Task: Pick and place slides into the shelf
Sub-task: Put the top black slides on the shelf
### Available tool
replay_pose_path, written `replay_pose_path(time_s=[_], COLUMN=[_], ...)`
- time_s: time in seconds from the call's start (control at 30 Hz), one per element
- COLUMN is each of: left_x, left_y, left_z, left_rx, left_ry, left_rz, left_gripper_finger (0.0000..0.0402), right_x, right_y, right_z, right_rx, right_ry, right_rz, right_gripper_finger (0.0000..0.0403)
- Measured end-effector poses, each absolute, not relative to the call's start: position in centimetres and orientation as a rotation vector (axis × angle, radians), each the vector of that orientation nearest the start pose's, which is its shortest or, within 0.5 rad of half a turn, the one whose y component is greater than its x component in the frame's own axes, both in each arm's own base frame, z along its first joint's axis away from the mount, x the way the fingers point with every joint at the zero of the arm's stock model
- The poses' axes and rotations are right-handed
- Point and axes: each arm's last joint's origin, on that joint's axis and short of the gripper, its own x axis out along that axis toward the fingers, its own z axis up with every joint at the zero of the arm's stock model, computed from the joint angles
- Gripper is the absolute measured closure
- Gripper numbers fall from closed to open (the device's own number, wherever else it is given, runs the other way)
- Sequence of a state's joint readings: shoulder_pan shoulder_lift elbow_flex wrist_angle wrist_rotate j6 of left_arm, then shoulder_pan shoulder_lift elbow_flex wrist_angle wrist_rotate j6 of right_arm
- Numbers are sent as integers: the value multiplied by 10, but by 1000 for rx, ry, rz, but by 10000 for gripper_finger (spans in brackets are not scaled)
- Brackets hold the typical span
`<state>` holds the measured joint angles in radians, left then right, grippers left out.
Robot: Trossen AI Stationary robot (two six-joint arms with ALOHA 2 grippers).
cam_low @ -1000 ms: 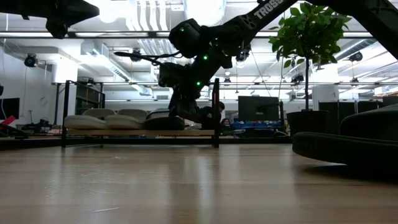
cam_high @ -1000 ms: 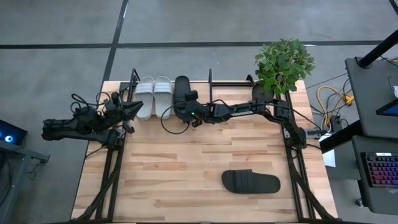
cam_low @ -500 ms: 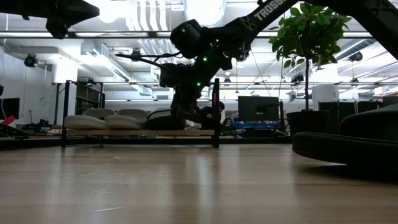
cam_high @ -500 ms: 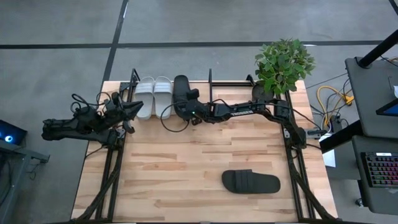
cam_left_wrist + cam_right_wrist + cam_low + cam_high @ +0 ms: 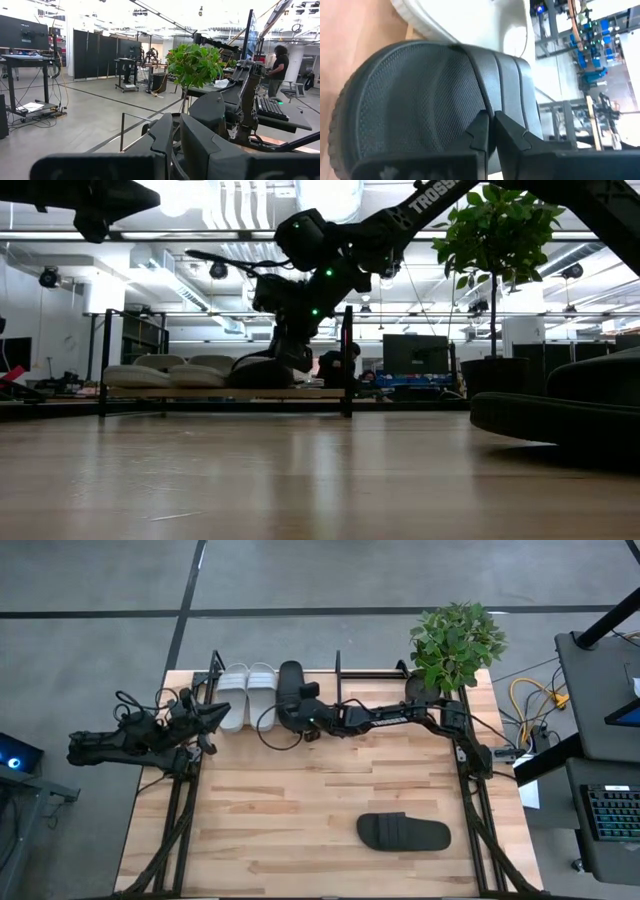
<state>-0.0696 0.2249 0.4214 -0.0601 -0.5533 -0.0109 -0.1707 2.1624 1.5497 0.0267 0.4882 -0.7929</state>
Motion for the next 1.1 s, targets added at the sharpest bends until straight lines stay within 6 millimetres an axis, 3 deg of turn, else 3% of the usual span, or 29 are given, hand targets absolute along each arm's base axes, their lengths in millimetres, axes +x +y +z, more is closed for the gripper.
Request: replay_pose_path(time_s=[0.27,0.73,1.1], left_x=[84,84,84], left_y=[9,9,9], left_z=[281,281,281], left_rx=[-52,-52,-34], left_ry=[-132,-131,-126], left_rz=[482,483,484], left_gripper_finger=[379,379,379], right_x=[474,480,478], right_y=[-93,-94,-93], right_z=[182,195,192], right_rx=[-774,-604,-425], right_ry=[726,639,628], right_rz=[-313,-392,-413], right_gripper_finger=[391,391,390])
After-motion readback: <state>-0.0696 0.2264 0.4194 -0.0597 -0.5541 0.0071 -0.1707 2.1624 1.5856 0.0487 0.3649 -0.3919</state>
